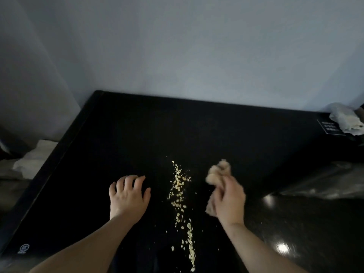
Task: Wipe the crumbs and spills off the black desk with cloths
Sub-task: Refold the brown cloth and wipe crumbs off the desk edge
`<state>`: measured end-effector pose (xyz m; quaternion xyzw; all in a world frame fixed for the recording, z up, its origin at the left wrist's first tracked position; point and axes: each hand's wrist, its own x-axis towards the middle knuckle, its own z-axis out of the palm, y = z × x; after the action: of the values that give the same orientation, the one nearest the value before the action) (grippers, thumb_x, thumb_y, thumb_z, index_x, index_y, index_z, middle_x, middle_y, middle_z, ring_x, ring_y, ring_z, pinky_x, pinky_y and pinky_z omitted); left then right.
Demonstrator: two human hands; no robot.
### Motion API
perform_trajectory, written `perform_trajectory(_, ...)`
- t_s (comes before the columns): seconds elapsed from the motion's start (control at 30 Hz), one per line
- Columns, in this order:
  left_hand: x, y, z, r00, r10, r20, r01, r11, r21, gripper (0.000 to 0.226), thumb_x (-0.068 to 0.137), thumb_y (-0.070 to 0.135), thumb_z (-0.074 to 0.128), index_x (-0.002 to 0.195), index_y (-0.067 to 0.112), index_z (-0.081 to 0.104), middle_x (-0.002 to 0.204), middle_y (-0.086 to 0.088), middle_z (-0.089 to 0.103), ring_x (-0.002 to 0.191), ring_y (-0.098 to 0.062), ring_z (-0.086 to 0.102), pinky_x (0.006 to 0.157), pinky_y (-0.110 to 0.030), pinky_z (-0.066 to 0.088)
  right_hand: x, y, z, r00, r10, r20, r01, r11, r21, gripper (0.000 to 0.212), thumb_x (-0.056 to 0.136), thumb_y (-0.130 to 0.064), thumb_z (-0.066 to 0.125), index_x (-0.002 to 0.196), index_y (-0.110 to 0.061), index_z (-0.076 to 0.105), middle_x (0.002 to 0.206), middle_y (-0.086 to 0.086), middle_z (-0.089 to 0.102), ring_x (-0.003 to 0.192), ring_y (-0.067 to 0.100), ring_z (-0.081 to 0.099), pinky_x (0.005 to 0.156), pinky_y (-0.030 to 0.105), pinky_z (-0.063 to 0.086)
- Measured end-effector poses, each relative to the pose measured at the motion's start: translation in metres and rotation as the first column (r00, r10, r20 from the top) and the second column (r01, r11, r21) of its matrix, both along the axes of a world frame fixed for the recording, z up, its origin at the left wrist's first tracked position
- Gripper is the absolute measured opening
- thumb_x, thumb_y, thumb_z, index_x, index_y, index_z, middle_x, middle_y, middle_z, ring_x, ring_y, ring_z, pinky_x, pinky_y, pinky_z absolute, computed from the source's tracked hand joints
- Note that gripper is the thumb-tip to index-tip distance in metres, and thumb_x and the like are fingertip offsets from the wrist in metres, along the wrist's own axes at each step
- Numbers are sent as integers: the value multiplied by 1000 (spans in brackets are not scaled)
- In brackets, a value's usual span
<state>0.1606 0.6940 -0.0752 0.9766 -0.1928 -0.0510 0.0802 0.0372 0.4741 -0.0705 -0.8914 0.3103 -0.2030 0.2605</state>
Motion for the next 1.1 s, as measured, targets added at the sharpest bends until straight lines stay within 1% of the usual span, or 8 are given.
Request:
perform_trajectory(0.1,11,-6,-1,1000,-1,-15,1,1000,11,55,92,44,39,142,22,35,148,-8,33,140,-28,23,115,-53,12,10,-34,1,941,-291,-173,279,956,-90,46,86,-18,58,130,-17,47,136,8,48,117,25,52,96,48,44)
perform_trajectory(0.27,32,-15,-4,998,20,-62,-15,997,71,63,94,54,11,148,29,-9,157,2,-12,143,-21,-18,116,-46,-8,49,-58,-2,821,-345,-454,347,934,-81,60,95,-37,43,146,-17,19,157,14,4,143,29,14,112,50,23)
perform_trajectory(0.43,36,-19,-7,997,34,-66,-30,997,69,63,93,55,11,148,30,-6,157,5,-11,142,-20,-19,116,-47,-8,99,-57,-3,909,-120,-400,41,979,-200,56,92,-42,44,143,-23,31,149,7,30,134,23,34,104,44,34)
perform_trajectory(0.6,42,-22,-6,997,26,-73,-19,996,88,63,92,55,10,148,30,-7,157,5,-10,143,-20,-19,115,-48,-7,80,2,-2,799,570,-189,-581,814,-1,40,79,-32,53,119,-29,58,126,-13,56,119,3,46,106,33,28)
perform_trajectory(0.77,43,-23,-6,997,22,-74,-14,994,106,66,88,56,1,147,30,-11,157,6,-14,142,-19,-21,115,-48,-9,96,-31,0,978,196,78,-197,980,15,39,79,-20,55,119,-19,58,119,-9,58,114,6,51,104,36,41)
perform_trajectory(0.87,43,-21,-8,998,16,-65,-9,994,105,70,80,59,-14,143,30,-18,152,8,-20,137,-17,-26,114,-48,-9,128,-61,2,957,-31,-287,10,997,-75,48,91,-34,47,137,-23,40,144,3,40,135,19,35,110,46,31)
perform_trajectory(0.97,44,-22,-9,998,24,-64,-19,997,75,71,74,59,-18,139,30,-18,155,7,-14,136,-16,-26,114,-48,-9,155,-58,4,905,87,-416,-93,996,6,55,96,-52,23,146,-29,27,156,2,19,143,19,16,113,42,18)
perform_trajectory(1.1,46,-23,-6,997,21,-78,-15,997,74,71,76,57,-17,141,29,-18,149,11,-21,136,-14,-26,114,-47,-10,169,-27,5,832,461,-310,-513,851,-111,54,94,-51,19,135,-28,47,146,-4,40,137,16,32,107,35,25)
